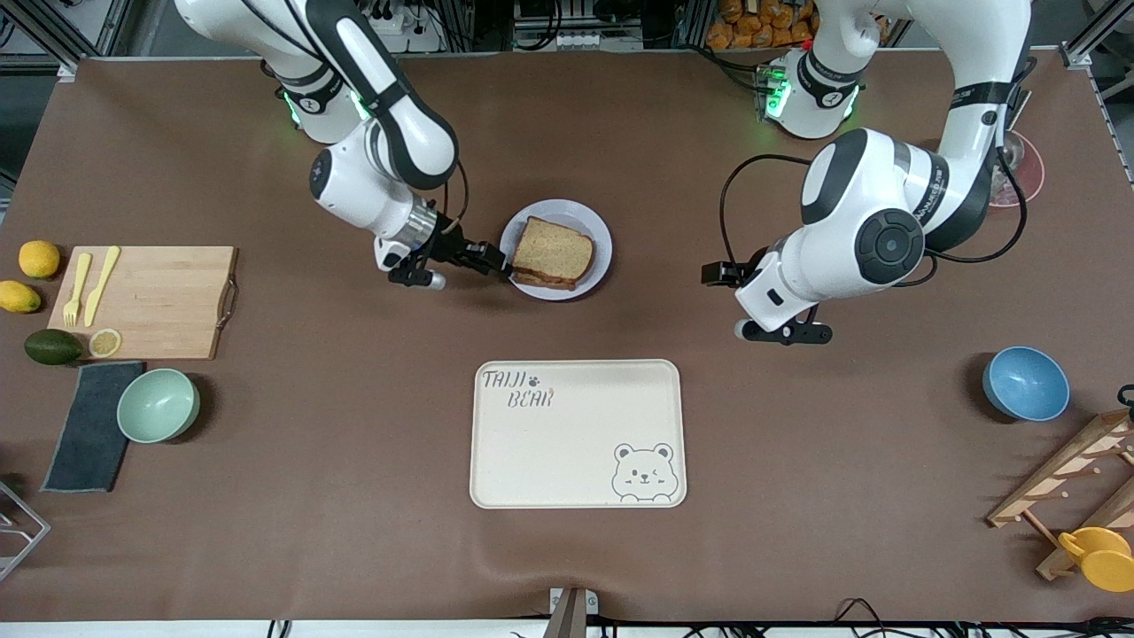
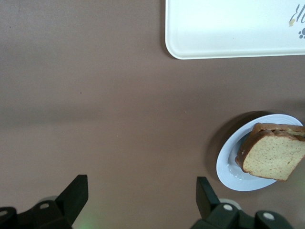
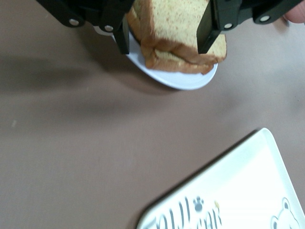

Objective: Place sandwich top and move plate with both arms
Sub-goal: 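Withdraw the right gripper while the left gripper reaches toward the plate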

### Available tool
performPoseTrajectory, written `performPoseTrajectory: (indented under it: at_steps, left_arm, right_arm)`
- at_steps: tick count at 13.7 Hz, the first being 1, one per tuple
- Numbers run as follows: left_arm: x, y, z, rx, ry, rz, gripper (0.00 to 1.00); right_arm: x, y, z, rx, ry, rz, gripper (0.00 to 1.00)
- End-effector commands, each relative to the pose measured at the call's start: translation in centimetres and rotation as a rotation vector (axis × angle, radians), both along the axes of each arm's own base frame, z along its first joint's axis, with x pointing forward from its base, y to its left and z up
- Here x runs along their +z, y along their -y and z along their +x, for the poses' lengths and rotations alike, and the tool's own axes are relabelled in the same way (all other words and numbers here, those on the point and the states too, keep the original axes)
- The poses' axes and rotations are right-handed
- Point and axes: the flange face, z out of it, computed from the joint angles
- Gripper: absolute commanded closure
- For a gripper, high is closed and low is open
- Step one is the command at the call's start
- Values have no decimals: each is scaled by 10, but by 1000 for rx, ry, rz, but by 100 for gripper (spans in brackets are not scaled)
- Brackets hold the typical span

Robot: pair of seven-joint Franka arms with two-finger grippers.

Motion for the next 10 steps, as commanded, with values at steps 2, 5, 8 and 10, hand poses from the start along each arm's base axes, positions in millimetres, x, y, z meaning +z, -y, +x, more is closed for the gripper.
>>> performPoseTrajectory:
  at_steps: [2, 5, 8, 10]
  left_arm:
    - [-23, 14, -1, 2, -10, 2, 0]
    - [-70, 37, 2, 25, -33, -63, 0]
    - [-104, 49, -6, 33, -95, -81, 0]
    - [-116, 51, -15, 81, -143, -151, 0]
  right_arm:
    - [17, 34, 41, 46, 3, 28, 34]
    - [32, 70, 74, 103, -8, 45, 34]
    - [62, 125, 115, 187, -25, 53, 34]
    - [93, 166, 140, 246, -49, 40, 34]
